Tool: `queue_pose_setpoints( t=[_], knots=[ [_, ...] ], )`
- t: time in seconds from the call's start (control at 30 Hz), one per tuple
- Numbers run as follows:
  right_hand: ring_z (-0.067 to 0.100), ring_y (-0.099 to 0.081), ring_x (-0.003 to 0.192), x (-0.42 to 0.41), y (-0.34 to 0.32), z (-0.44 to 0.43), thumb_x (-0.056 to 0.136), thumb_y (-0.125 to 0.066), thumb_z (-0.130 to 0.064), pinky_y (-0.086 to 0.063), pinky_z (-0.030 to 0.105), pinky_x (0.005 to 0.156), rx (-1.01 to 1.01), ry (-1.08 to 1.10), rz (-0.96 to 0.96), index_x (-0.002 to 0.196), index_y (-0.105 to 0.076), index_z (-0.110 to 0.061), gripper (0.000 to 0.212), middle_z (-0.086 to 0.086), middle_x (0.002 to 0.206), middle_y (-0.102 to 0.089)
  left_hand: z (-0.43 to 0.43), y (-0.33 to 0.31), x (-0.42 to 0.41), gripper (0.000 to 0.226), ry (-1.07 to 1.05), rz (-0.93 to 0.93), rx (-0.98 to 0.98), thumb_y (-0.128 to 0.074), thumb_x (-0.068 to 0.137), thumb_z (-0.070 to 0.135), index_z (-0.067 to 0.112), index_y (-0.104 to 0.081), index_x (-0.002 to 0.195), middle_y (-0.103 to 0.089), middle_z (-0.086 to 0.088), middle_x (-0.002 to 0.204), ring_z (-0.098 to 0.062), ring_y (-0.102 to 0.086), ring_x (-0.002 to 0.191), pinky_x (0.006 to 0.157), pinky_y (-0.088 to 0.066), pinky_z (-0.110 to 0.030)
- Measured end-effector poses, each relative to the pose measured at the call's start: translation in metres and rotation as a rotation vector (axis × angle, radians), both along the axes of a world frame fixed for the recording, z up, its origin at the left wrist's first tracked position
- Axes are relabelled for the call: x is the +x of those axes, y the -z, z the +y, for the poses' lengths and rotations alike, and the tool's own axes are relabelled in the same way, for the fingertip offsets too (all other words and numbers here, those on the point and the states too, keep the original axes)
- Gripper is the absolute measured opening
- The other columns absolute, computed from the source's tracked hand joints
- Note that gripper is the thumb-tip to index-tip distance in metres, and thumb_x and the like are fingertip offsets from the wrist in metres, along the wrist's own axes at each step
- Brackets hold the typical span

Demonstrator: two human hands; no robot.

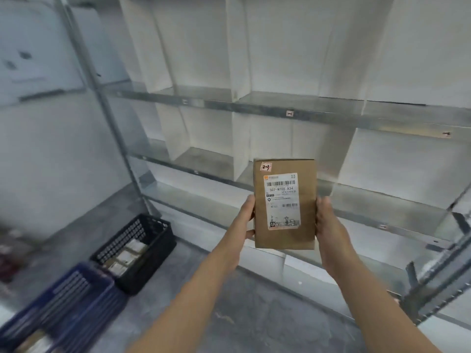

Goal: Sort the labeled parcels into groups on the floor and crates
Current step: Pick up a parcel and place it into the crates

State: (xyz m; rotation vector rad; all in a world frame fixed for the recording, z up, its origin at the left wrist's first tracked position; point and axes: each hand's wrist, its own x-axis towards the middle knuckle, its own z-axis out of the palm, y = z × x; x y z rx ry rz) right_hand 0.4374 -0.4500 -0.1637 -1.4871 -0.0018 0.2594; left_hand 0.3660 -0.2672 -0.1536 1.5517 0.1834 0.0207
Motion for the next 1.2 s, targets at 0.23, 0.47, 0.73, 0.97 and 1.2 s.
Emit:
queue_pose_setpoints(
  t=[0.23, 0.47, 0.73, 0.97, 1.2],
  knots=[
    [0.006, -0.067, 0.115, 0.048, 0.005, 0.104, 0.106, -0.030, -0.066, -0.048, 0.027, 0.082, 0.003, -0.316, 0.010, 0.122, -0.074, -0.034, 0.057, -0.013, 0.119, -0.076, 0.075, 0.010, -0.001, 0.061, -0.345, 0.014, -0.011, -0.029, 0.094, 0.083, 0.054, -0.051, 0.143, -0.054, 0.023, 0.147, -0.002, -0.042, 0.142, 0.121, -0.032, -0.051],
    [0.007, -0.068, 0.113, 0.048, 0.017, 0.195, 0.109, -0.027, -0.060, -0.043, 0.036, 0.104, -0.027, -0.603, 0.009, 0.110, -0.076, -0.038, 0.053, -0.013, 0.113, -0.078, 0.118, 0.018, -0.036, 0.061, -0.617, 0.050, -0.109, -0.033, 0.093, 0.076, 0.049, -0.051, 0.144, -0.057, 0.024, 0.141, 0.007, -0.051, 0.122, 0.117, -0.035, -0.041],
    [0.000, -0.071, 0.105, 0.014, 0.047, 0.306, 0.109, -0.025, -0.061, -0.049, 0.027, 0.088, -0.139, -0.822, 0.075, 0.123, -0.073, -0.035, 0.056, -0.016, 0.113, -0.078, 0.197, 0.054, -0.090, 0.064, -0.914, 0.104, -0.236, -0.043, 0.094, 0.073, 0.039, -0.052, 0.148, -0.060, 0.015, 0.144, -0.009, -0.050, 0.138, 0.121, -0.035, -0.045],
    [0.009, -0.064, 0.122, -0.037, 0.088, 0.443, 0.105, -0.032, -0.068, -0.045, 0.043, 0.112, -0.203, -0.955, 0.178, 0.131, -0.070, -0.038, 0.055, -0.014, 0.124, -0.074, 0.309, 0.096, -0.151, 0.057, -1.063, 0.111, -0.295, -0.043, 0.099, 0.069, 0.039, -0.056, 0.145, -0.062, 0.013, 0.143, -0.012, -0.052, 0.137, 0.119, -0.037, -0.049],
    [0.012, -0.063, 0.123, -0.092, 0.124, 0.575, 0.102, -0.040, -0.069, -0.051, 0.032, 0.091, -0.273, -1.029, 0.256, 0.141, -0.063, -0.033, 0.058, -0.009, 0.135, -0.069, 0.425, 0.127, -0.214, 0.049, -1.180, 0.213, -0.358, -0.042, 0.098, 0.068, 0.042, -0.061, 0.135, -0.068, 0.016, 0.131, -0.009, -0.060, 0.126, 0.110, -0.046, -0.043]
  ],
)
